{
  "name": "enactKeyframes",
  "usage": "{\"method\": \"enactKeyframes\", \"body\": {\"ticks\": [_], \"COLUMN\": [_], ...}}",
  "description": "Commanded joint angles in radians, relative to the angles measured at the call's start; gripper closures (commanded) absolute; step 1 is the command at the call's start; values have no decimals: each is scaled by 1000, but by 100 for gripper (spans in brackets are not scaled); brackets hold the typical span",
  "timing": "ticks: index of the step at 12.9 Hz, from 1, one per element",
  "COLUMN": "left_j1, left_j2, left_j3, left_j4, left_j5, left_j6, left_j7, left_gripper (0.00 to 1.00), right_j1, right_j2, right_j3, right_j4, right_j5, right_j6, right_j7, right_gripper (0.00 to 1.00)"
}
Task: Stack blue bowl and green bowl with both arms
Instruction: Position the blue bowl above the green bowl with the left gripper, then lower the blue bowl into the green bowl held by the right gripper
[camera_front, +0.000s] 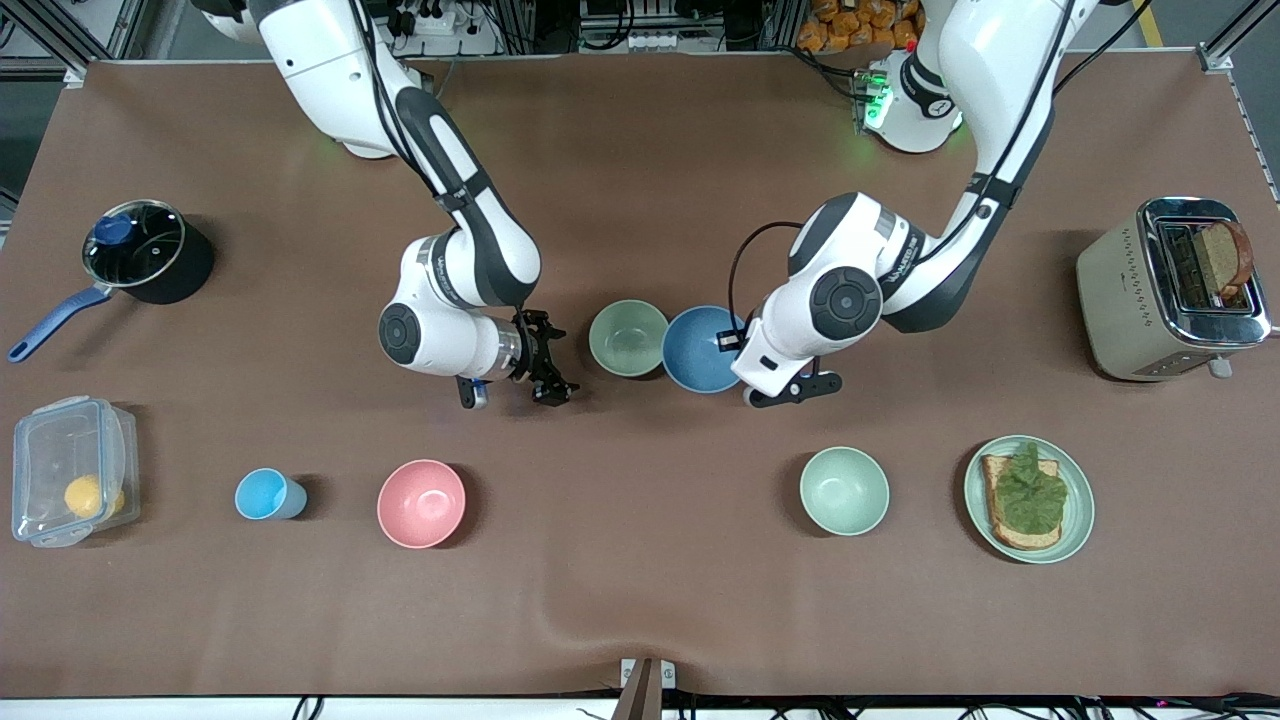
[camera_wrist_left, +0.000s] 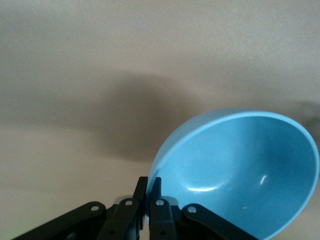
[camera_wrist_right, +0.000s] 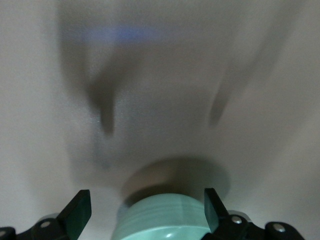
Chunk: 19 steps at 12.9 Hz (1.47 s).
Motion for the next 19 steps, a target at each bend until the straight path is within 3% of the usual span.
{"method": "enactKeyframes", "body": {"ticks": [1,19], "left_j1": [-24,-142], "left_j2": [15,53], "left_j3": [7,7], "left_j4": [4,-2], "left_j5": [-39,-42], "left_j6": [22,140], "left_j7": [-35,-258], "left_gripper": [100,100], "right_j1": [27,70], "right_j2": [31,34], "right_j3": [5,3], "right_j4": [12,3], "right_j5": [81,87], "right_j6": [76,84], "right_j7": [-15,-19], "right_gripper": [0,0]}}
